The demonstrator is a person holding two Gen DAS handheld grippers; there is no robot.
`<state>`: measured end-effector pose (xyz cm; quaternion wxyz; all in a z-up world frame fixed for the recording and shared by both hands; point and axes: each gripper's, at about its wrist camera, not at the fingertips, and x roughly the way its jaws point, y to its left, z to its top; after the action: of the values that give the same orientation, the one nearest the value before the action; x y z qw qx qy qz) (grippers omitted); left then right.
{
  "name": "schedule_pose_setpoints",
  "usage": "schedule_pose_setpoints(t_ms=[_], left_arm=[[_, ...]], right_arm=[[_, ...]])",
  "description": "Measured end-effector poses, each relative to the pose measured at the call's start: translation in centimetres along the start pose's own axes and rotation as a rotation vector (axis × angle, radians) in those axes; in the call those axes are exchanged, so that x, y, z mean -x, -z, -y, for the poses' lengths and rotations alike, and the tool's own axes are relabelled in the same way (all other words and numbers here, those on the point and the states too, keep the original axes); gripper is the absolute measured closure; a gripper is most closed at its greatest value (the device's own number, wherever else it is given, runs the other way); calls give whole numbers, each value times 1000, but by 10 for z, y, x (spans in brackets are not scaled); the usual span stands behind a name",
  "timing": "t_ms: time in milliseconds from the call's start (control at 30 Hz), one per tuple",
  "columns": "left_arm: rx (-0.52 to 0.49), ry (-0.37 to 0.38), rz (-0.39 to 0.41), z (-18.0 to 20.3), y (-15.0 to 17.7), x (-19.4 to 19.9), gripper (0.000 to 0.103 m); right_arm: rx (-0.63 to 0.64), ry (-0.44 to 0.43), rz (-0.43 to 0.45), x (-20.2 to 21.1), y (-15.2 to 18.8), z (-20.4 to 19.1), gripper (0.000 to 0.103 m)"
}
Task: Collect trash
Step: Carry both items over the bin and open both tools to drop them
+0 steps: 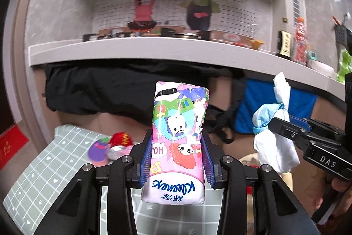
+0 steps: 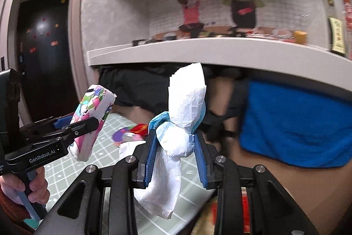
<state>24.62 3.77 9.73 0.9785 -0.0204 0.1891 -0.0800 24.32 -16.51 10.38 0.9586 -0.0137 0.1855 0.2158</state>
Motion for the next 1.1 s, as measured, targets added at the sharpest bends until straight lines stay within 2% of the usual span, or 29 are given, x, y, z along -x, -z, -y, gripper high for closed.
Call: schedule_pose_setpoints(t_ms=[333,600,733,1100], left_arm=[[-52,104,22,78,-10,-14,62],[-77,201,-35,126,-4,-40,62],[-57,252,-85,138,5,-57,62],[-45,304,-203,152,31,-98,62]], right_arm=[[-41,138,33,48,8,64,73],[-82,221,43,71,16,102,73],[-101,241,38,73,22,115,73],[-138,258,-8,55,43,136,72]])
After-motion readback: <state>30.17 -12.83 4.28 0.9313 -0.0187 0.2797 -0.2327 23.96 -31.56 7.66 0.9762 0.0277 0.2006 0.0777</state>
